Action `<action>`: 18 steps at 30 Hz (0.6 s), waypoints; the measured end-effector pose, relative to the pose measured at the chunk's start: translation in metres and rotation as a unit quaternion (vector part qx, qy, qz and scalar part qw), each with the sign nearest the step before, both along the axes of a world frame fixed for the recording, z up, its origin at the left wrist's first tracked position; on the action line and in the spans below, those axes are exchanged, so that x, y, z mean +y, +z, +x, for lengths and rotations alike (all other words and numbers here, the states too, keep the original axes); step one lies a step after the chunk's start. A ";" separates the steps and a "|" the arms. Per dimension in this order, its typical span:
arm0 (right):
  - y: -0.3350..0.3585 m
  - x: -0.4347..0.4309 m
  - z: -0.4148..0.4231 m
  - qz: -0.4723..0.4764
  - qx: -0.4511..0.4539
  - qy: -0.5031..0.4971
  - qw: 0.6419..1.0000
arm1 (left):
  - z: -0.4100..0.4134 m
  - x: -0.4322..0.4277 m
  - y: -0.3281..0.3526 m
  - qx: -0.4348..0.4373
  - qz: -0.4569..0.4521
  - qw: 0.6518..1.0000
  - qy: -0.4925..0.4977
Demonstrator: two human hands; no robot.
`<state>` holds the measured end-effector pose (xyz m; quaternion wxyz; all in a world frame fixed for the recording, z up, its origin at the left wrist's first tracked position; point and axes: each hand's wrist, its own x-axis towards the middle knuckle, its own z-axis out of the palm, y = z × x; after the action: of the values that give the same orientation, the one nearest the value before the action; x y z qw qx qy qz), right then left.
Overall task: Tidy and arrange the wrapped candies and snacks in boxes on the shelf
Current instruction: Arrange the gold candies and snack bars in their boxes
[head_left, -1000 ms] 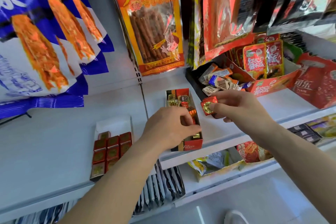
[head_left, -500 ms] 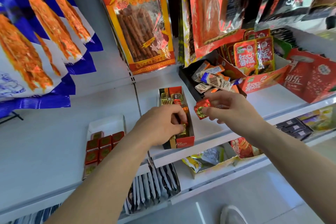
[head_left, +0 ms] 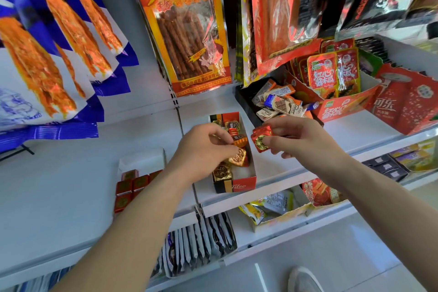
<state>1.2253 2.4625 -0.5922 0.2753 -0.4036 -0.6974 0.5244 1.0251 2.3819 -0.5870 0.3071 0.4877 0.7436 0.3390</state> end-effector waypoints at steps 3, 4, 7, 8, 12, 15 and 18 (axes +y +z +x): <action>0.004 -0.002 -0.005 0.016 -0.023 0.076 0.997 | -0.014 -0.010 0.006 -0.043 0.049 0.997 0.047; 0.005 -0.004 -0.008 0.031 -0.043 0.106 0.993 | -0.016 -0.013 0.006 -0.057 0.054 0.995 0.057; 0.001 -0.004 -0.019 0.086 -0.127 0.160 0.975 | -0.022 -0.021 0.002 -0.064 0.058 0.994 0.067; 0.000 -0.005 -0.022 0.094 -0.151 0.166 0.970 | -0.023 -0.023 0.001 -0.063 0.061 0.994 0.067; 0.003 -0.008 -0.029 0.107 -0.209 0.191 0.953 | -0.029 -0.028 -0.003 -0.057 0.068 0.994 0.061; 0.004 -0.008 -0.032 0.118 -0.249 0.205 0.939 | -0.031 -0.032 -0.004 -0.052 0.071 0.995 0.050; 0.004 -0.008 -0.031 0.125 -0.274 0.221 0.928 | -0.034 -0.035 -0.004 -0.051 0.075 0.995 0.047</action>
<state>1.1938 2.4547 -0.5887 -0.0011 -0.3296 -0.8770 0.3496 0.9912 2.3473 -0.5906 0.2910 0.4554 0.7216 0.4326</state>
